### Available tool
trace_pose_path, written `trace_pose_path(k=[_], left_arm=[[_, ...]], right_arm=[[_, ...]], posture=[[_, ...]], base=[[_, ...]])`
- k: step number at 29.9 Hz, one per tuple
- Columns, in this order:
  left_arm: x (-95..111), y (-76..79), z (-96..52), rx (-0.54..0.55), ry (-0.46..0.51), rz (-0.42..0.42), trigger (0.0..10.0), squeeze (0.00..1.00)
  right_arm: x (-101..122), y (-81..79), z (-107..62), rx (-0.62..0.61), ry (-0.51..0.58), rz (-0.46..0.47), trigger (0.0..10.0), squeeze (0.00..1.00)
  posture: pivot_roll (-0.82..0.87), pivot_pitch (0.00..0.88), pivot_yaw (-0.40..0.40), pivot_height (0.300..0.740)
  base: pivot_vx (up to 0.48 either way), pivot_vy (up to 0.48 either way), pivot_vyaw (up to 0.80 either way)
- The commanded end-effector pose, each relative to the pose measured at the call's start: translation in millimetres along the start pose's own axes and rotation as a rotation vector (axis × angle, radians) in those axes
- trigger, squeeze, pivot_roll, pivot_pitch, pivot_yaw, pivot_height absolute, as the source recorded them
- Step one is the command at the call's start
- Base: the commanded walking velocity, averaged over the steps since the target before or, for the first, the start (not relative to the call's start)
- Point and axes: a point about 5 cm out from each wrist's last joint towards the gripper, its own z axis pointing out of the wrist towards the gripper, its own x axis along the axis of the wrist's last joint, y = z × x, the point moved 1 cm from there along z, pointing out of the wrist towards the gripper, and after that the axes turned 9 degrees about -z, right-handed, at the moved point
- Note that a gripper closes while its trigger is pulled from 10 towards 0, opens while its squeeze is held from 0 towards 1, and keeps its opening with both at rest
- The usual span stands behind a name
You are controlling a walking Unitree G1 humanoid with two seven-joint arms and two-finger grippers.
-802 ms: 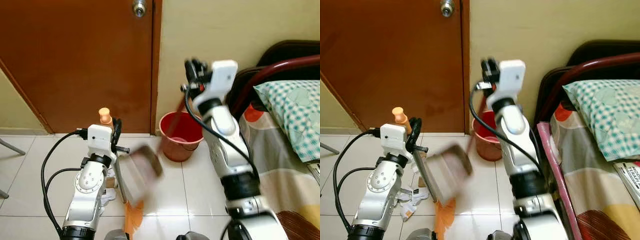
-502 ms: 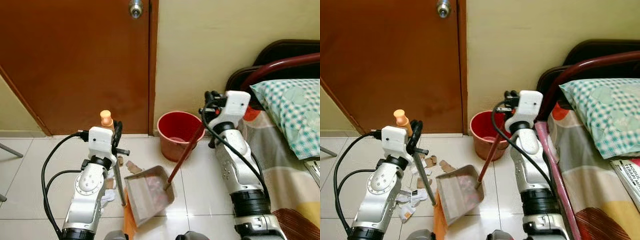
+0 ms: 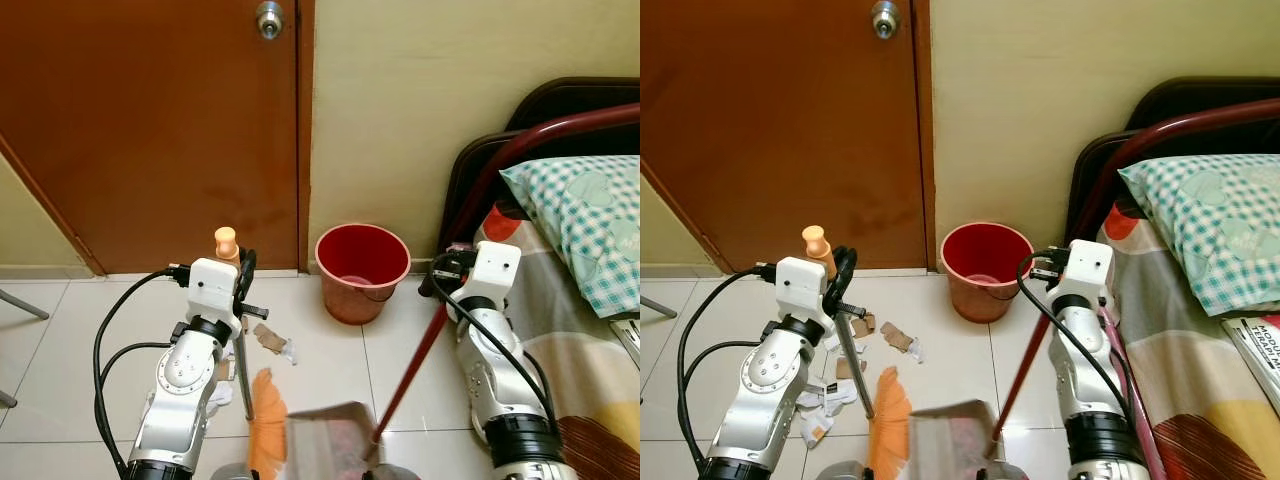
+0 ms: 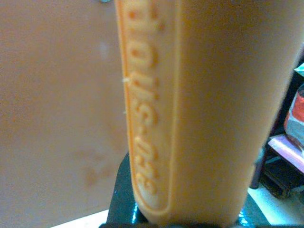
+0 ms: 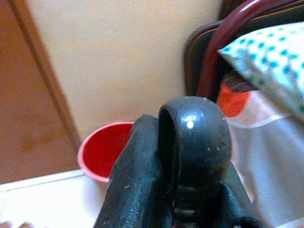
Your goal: Sweep floor
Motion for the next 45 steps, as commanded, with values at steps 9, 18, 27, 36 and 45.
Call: trace_pose_path(k=[9, 18, 27, 36, 45], left_arm=[[37.6, 9.2, 14.9, -0.007, 0.145, 0.100, 10.0, 0.00], [42.9, 17.1, 20.8, -0.034, 0.159, 0.116, 10.0, 0.00], [53.5, 30.9, 36.7, -0.092, 0.234, 0.184, 10.0, 0.00], [49.9, 47.6, 52.4, -0.196, 0.253, 0.264, 10.0, 0.00], [16.7, 80.1, 58.2, -0.432, 0.203, 0.424, 10.0, 0.00]], right_arm=[[6.9, -7.7, 1.9, 0.014, 0.035, 0.060, 10.0, 0.00], [10.7, -8.1, 8.5, -0.001, 0.029, 0.090, 10.0, 0.00], [10.1, -8.8, 5.9, 0.006, 0.031, 0.081, 10.0, 0.00], [7.2, -5.3, 0.7, 0.015, 0.016, 0.077, 10.0, 0.00], [-4.2, 22.6, -23.6, 0.049, 0.002, -0.028, 10.0, 0.00]], posture=[[-0.01, 0.050, 0.005, 0.740], [0.00, 0.054, 0.006, 0.740], [-0.01, 0.057, -0.002, 0.740], [-0.03, 0.068, -0.009, 0.740], [-0.08, 0.082, -0.005, 0.740]], base=[[0.000, 0.000, 0.00], [0.000, 0.000, 0.00], [0.000, 0.000, 0.00], [0.000, 0.000, 0.00], [0.000, 0.000, 0.00]])
